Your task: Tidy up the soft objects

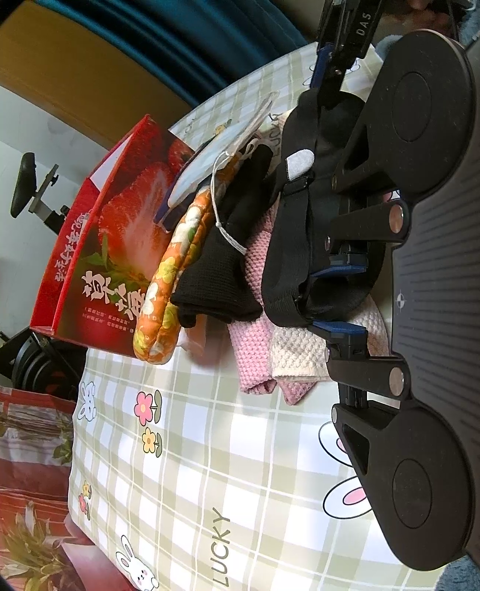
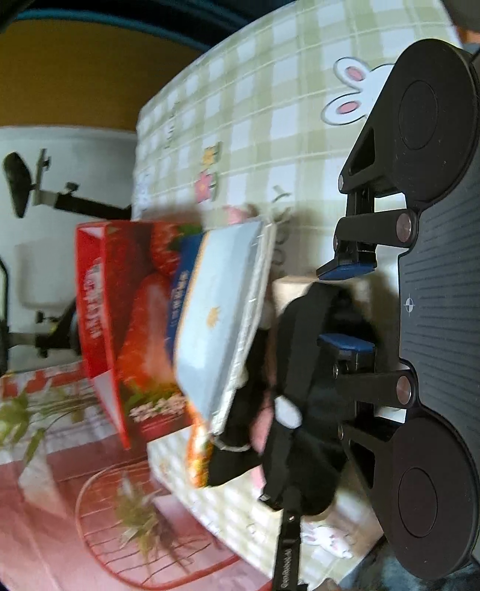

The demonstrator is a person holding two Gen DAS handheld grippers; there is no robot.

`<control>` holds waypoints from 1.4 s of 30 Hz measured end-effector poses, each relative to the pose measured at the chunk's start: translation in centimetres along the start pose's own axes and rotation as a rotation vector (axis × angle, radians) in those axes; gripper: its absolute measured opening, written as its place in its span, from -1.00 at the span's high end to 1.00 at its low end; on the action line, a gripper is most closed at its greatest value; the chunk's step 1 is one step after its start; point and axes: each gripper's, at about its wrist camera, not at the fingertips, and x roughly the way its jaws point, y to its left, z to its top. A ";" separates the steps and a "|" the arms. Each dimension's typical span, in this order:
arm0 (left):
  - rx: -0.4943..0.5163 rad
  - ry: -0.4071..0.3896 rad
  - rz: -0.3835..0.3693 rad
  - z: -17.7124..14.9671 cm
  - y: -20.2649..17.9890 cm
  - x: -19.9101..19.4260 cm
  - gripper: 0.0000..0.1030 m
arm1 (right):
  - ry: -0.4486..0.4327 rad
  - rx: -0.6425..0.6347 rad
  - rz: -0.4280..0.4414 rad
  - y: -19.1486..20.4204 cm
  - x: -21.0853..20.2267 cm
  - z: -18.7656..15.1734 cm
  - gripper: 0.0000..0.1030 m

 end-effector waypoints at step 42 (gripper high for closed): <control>0.013 0.020 -0.001 -0.2 0.1 0.6 0.49 | -0.026 0.120 0.167 -2.1 1.5 1.3 0.49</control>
